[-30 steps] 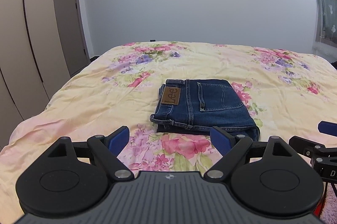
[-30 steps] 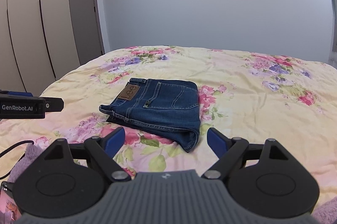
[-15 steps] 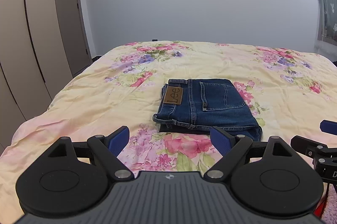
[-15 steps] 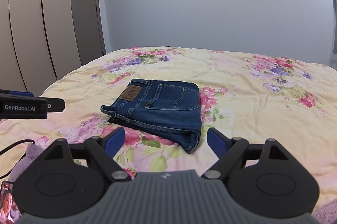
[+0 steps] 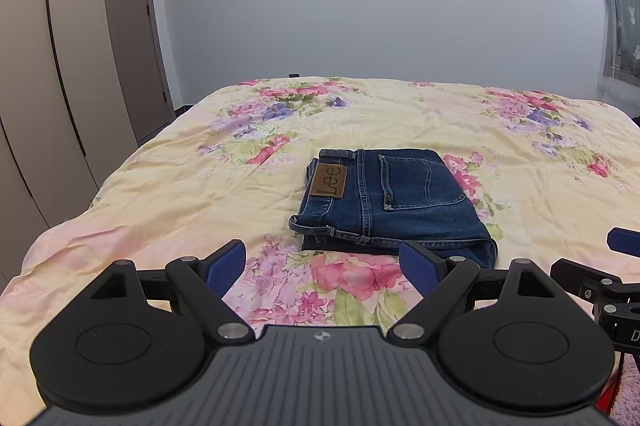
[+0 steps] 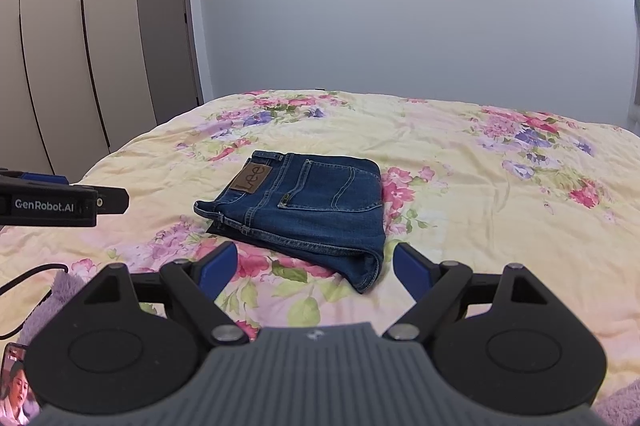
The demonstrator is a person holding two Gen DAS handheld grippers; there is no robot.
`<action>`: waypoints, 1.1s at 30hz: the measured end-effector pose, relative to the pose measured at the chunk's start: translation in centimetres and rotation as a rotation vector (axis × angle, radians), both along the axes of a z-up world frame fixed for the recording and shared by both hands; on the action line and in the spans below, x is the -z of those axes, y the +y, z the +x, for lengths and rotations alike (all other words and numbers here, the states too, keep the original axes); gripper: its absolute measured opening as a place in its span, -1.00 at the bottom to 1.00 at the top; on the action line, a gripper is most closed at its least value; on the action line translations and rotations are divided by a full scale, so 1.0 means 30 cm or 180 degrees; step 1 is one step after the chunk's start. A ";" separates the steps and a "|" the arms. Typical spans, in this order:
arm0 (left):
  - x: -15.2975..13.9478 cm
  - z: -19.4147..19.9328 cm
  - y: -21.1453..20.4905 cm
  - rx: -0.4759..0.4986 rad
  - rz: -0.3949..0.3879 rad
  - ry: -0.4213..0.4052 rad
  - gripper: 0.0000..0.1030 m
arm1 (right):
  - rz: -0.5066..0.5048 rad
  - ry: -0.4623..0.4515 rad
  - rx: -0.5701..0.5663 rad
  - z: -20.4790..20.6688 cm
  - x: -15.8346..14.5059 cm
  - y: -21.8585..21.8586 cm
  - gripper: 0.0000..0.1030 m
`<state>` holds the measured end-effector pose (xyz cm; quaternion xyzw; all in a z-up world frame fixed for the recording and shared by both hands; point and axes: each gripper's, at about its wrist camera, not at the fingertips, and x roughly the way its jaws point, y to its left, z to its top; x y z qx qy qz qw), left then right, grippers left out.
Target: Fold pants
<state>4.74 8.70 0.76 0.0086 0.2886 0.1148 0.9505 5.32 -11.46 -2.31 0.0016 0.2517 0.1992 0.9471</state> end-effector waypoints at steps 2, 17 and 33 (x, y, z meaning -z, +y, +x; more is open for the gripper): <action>0.000 0.000 0.000 -0.0001 -0.0001 -0.0003 0.96 | -0.0001 0.0000 0.0000 0.001 -0.001 0.000 0.57; -0.001 0.001 0.006 -0.0023 -0.0030 0.0024 0.96 | 0.0002 -0.0008 -0.0006 -0.005 -0.001 -0.002 0.57; 0.001 -0.001 -0.004 -0.0006 0.0041 0.0025 0.96 | -0.0014 -0.0005 -0.0023 -0.009 -0.002 0.003 0.57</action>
